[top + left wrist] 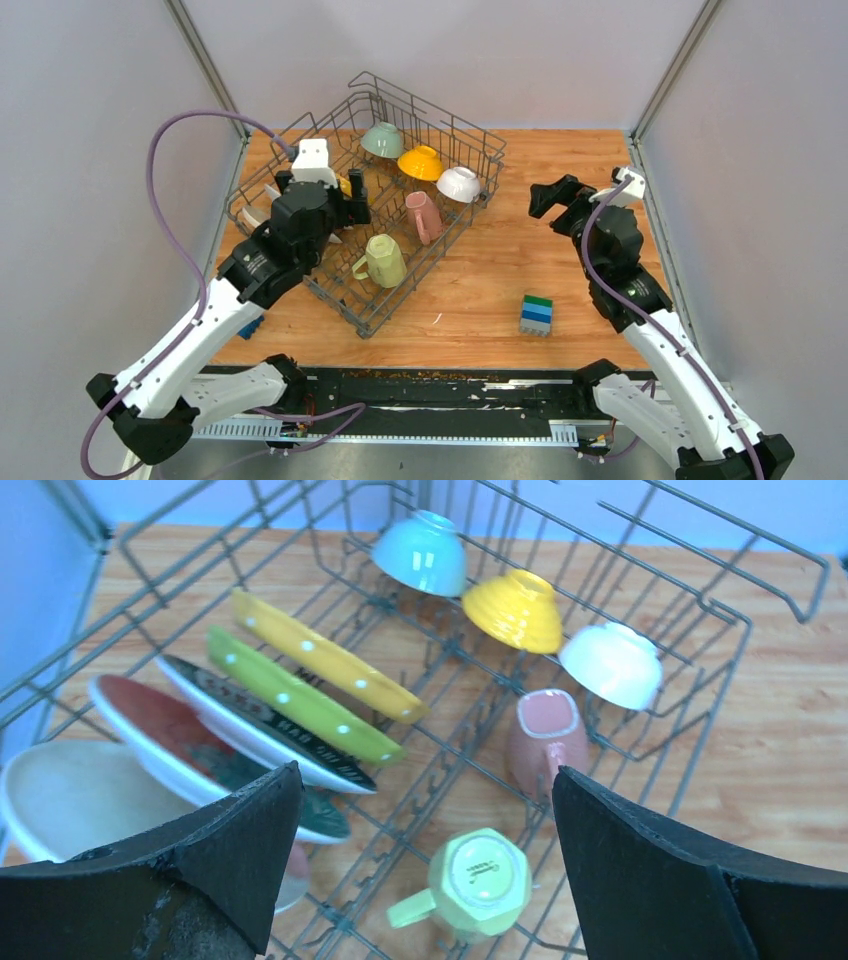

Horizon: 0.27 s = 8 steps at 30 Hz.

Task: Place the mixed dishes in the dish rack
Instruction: Reset both arms

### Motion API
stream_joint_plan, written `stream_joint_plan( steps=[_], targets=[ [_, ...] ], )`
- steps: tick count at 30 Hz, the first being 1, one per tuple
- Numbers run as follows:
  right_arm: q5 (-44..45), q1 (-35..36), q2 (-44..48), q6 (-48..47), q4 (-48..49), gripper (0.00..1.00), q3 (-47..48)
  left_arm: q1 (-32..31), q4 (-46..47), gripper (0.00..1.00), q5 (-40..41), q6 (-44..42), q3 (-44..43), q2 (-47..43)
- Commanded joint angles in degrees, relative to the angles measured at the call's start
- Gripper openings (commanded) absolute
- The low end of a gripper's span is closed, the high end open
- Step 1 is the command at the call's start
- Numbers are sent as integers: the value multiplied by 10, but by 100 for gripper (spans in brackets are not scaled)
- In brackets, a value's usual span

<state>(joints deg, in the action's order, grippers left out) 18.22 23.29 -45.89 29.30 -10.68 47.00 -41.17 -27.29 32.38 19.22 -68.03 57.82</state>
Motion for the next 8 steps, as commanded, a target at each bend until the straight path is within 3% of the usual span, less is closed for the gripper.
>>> stream_joint_plan(
  steps=[1, 8],
  targets=[
    [18, -17, -12, -36, -17, 98, 40, -1, -8, 100, 99, 25, 20, -31],
    [-5, -24, -12, -28, -27, 98, 31, -2, -28, 100, 168, 46, 35, -55]
  ],
)
